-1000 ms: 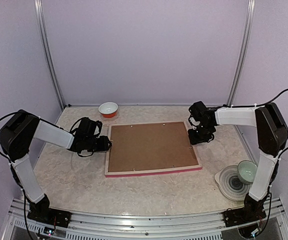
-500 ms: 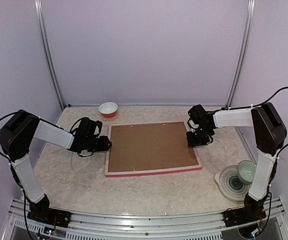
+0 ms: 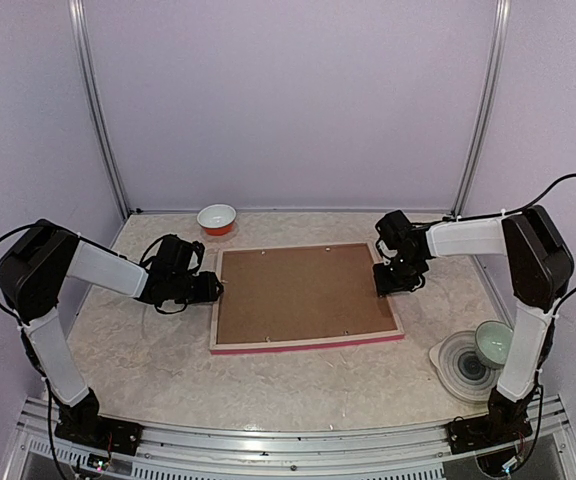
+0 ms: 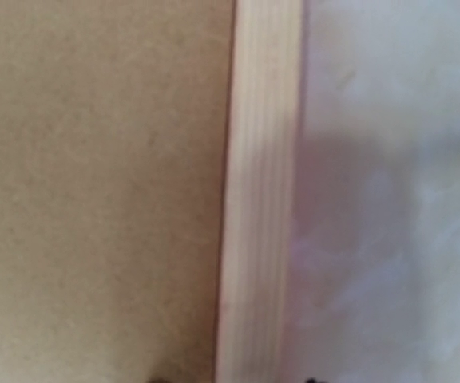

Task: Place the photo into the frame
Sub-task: Press the fastener onto the backboard.

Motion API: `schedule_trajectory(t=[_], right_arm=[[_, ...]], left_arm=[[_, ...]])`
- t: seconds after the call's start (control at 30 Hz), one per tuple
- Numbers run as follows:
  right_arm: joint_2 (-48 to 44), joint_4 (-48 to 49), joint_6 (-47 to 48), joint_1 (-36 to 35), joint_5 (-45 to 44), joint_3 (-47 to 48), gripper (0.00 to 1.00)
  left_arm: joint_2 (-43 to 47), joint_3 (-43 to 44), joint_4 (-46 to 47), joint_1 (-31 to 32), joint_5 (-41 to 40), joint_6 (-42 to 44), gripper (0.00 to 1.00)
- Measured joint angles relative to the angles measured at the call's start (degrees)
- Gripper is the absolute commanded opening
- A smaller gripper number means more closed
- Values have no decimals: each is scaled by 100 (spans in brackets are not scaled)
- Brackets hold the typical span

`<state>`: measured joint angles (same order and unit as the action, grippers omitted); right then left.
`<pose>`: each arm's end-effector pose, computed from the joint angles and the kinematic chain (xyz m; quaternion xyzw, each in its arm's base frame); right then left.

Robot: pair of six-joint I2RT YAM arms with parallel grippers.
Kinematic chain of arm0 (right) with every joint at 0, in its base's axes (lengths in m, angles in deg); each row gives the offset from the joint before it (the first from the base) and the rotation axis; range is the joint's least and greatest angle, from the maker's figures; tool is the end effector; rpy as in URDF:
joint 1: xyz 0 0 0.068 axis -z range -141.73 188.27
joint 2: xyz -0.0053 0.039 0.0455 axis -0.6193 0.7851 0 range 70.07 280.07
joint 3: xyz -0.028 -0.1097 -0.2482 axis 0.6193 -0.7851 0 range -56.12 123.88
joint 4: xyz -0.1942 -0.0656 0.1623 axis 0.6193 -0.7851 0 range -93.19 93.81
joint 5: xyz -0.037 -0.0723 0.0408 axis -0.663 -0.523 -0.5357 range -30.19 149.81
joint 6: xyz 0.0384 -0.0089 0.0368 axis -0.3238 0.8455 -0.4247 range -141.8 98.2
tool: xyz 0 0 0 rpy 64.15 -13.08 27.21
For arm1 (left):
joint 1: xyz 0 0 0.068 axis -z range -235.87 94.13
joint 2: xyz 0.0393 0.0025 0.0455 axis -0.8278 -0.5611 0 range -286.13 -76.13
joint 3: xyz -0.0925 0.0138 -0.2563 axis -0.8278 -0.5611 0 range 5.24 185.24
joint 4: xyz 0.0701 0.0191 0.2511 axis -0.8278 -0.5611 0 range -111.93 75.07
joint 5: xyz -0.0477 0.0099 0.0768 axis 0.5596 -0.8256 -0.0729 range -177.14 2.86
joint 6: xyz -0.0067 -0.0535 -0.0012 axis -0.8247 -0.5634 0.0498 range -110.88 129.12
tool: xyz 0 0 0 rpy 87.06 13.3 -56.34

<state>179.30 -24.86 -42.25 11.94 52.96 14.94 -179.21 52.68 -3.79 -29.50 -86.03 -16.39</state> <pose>0.3421 0.1645 0.1580 -0.0382 0.9772 0.0259 0.2072 0.3094 -0.1543 0.1254 0.0105 0.9221 -0.1772 0.3438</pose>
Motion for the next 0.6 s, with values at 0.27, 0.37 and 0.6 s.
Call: schedule_trajectory(t=[0.27, 0.37, 0.6], right_arm=[[-7, 9, 4, 2, -160, -13, 37], [-7, 7, 9, 4, -181, -13, 35], [-42, 0, 118, 26, -114, -52, 30]], left_arm=[[0, 0, 0, -7, 0, 0, 50], [0, 0, 0, -11, 0, 0, 50], [0, 0, 0, -11, 0, -2, 50]])
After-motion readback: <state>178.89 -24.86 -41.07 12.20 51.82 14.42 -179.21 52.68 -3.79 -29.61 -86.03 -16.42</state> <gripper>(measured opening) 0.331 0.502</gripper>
